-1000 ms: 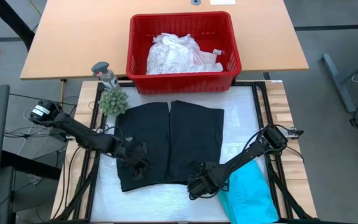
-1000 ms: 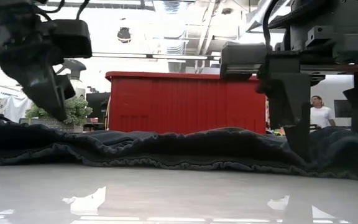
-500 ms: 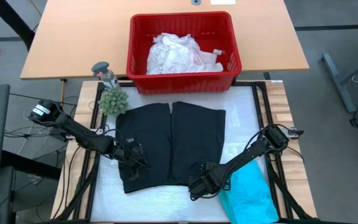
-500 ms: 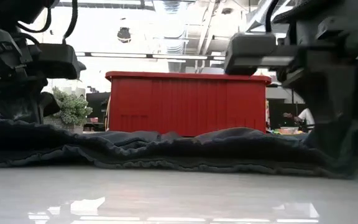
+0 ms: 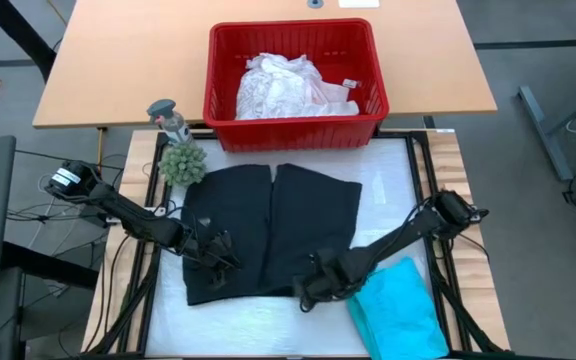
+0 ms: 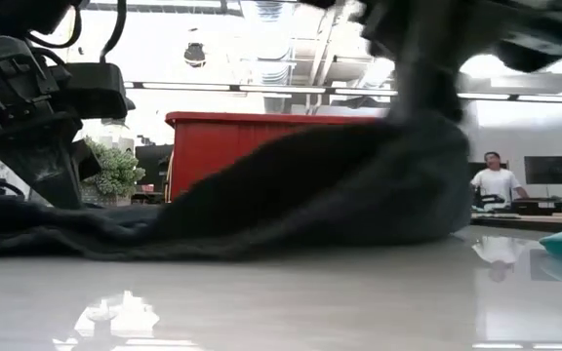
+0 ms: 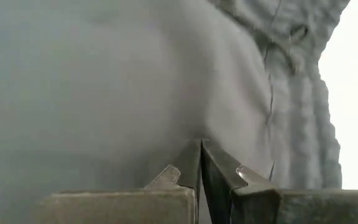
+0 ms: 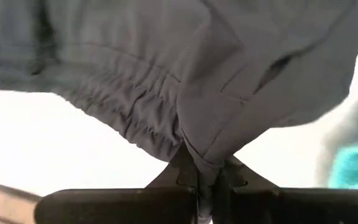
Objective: Fold Laundry from Bin
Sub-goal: Fold the black shorts
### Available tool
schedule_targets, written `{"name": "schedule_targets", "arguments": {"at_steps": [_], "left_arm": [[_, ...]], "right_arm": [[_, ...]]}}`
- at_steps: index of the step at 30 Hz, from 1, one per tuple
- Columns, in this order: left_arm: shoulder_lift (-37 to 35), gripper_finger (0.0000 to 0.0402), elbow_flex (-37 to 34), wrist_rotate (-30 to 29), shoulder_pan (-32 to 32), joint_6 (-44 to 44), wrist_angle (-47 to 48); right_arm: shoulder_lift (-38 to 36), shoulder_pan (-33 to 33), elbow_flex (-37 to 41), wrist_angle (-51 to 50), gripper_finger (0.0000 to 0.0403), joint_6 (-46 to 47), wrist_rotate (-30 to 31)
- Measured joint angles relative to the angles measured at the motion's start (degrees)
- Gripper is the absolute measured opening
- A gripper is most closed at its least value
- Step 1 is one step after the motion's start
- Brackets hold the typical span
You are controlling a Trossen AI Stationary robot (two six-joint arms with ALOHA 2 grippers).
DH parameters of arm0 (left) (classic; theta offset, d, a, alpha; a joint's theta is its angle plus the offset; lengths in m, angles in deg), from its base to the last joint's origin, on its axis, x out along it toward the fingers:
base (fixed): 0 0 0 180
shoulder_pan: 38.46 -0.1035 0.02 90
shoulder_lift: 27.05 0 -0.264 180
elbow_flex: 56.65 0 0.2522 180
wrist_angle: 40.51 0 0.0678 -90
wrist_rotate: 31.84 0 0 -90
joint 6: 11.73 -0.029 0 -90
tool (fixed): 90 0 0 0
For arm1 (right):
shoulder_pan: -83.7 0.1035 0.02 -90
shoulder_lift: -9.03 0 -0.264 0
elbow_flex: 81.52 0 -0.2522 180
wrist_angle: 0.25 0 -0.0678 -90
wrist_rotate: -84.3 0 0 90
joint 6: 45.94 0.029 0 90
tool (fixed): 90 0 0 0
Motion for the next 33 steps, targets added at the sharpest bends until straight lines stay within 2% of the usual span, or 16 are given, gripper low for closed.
{"name": "schedule_targets", "arguments": {"at_steps": [6,12,15,20,26,29,33], "left_arm": [[2.89,0.0000,0.00,-1.31,-0.01,-0.35,-3.75],[13.70,0.0000,0.20,0.65,-0.07,0.81,-19.00],[18.41,0.0000,1.53,0.94,-0.13,1.70,-22.88],[23.82,0.0000,5.30,2.01,-0.67,-0.14,-23.46],[27.78,0.0000,10.76,6.24,-4.70,-5.82,-22.69],[28.04,0.0000,12.61,10.40,-7.21,-7.22,-21.51],[24.55,0.0000,13.76,16.92,-9.88,-4.01,-19.43]], "right_arm": [[0.02,-3.39,-4.39,-0.10,0.0032,-9.04,2.51],[0.02,-4.78,-6.82,-0.50,0.0032,-13.46,4.71],[0.02,-4.74,-6.82,-0.59,0.0032,-13.87,4.71],[0.02,-3.59,-6.84,-0.59,0.0032,-13.97,4.71],[0.02,-2.62,-6.84,0.44,0.0032,-17.15,4.69],[-0.21,-2.59,-6.87,-0.04,0.0032,-17.41,5.64],[-1.24,-2.14,-6.89,-1.99,0.0032,-17.45,7.87]]}}
